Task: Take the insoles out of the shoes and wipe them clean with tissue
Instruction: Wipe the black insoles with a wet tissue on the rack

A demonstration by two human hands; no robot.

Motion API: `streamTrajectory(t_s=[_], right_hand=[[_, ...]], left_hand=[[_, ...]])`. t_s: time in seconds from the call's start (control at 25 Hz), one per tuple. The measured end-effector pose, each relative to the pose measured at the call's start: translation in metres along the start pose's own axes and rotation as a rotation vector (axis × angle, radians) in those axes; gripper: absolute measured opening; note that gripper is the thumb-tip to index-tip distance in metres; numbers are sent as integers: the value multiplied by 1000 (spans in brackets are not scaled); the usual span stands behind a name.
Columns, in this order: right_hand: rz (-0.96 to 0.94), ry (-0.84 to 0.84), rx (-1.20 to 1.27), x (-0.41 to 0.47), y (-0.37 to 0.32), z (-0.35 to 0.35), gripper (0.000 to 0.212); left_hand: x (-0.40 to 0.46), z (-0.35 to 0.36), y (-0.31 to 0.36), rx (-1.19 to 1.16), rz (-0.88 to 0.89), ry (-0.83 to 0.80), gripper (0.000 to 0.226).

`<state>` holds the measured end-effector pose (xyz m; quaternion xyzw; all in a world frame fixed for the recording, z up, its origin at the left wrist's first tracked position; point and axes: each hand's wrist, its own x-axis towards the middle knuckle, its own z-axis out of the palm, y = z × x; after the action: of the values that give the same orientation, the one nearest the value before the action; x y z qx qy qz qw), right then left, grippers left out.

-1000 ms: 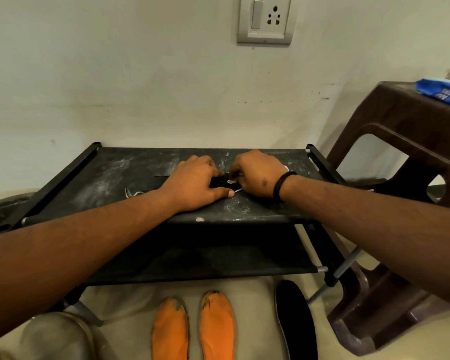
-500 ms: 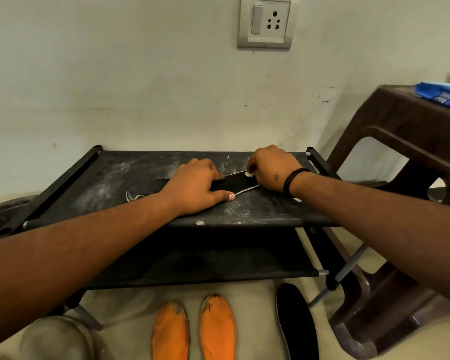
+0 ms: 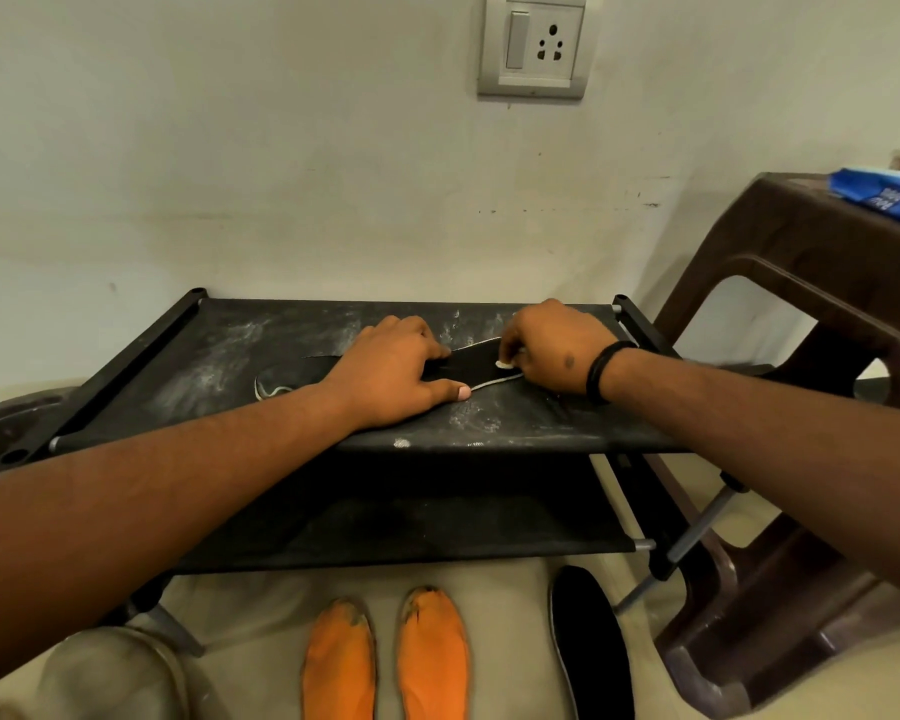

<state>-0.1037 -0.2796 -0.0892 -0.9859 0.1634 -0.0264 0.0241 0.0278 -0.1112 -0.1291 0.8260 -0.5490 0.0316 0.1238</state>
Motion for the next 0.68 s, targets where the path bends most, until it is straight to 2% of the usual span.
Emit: streamTrajectory(t_s=[0.08, 0.2, 0.4, 0.52, 0.68], right_hand=[[25, 7, -14, 1, 1, 1, 24], [-72, -68, 70, -5, -3, 1, 24], [20, -2, -26, -3, 7, -2, 25], [-82, -94, 138, -9, 0, 0, 23], [67, 16, 48, 4, 4, -1, 23]], left_hand=[[0, 0, 0, -1, 1, -3, 65], [-1, 0, 0, -1, 3, 4, 65], [-1, -1, 0, -8, 5, 0, 64], [-1, 0, 0, 0, 4, 3, 66], [-1, -1, 0, 8, 5, -5, 65]])
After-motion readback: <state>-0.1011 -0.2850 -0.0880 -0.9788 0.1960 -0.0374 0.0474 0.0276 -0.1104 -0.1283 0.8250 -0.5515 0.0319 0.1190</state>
